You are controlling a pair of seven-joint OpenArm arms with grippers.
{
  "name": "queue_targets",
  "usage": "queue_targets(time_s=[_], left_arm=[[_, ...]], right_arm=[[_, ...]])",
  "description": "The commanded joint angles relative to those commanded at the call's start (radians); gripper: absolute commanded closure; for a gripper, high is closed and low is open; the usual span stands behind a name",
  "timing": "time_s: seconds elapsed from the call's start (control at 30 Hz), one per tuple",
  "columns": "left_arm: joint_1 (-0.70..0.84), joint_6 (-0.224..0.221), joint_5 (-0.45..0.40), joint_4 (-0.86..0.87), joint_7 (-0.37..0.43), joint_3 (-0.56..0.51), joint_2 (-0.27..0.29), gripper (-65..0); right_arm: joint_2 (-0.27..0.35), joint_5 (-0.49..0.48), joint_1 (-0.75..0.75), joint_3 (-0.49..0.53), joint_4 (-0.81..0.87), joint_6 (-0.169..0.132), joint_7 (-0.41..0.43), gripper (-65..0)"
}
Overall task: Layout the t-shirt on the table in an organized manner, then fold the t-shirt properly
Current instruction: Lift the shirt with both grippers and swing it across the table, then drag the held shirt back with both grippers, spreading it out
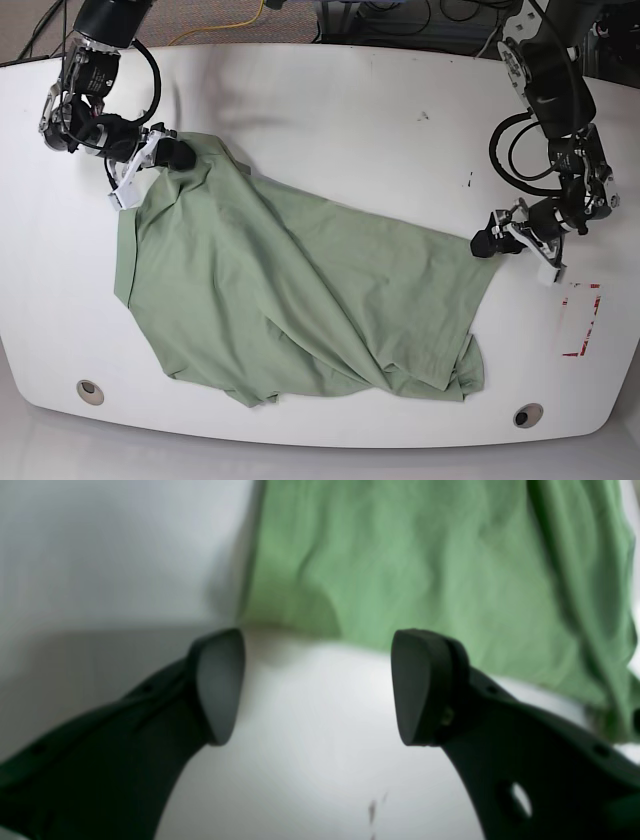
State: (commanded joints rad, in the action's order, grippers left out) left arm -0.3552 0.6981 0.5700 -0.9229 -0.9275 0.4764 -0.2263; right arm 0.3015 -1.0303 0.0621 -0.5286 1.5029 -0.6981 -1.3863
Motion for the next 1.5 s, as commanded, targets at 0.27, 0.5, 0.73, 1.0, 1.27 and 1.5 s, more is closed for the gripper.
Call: queue_targets(time_s=[0.27,0.5,0.73,1.0,1.27,1.5], left_arm=[[-0.064,0.0,0.0,0.08,0.021,0.0,0.034,-43.3],[-0.074,-0.027,0.0,0.081,0.098,0.0,0.048,-43.3],[-0.074,-0.101,0.0,0.081,0.129,0.0,0.06,-43.1],[-0.074,-0.174,0.0,0.081,0.17,0.0,0.063,-38.6],[-0.074,-0.243,-0.002,0.081,0.235,0.0,0.091,-21.7],[-0.074,-0.291,0.006,0.072,0.253,-0.052,0.103,-0.6]], right_arm=[[0.0,0.0,0.0,-0.003,0.0,0.0,0.0,0.0],[0.0,0.0,0.0,-0.005,0.0,0.0,0.0,0.0],[0.002,0.0,0.0,-0.005,0.0,0.0,0.0,0.0],[0.002,0.0,0.0,-0.005,0.0,0.0,0.0,0.0],[0.002,0.0,-0.011,-0.006,0.0,0.0,0.0,0.0],[0.002,0.0,-0.018,-0.008,0.0,0.0,0.0,0.0]])
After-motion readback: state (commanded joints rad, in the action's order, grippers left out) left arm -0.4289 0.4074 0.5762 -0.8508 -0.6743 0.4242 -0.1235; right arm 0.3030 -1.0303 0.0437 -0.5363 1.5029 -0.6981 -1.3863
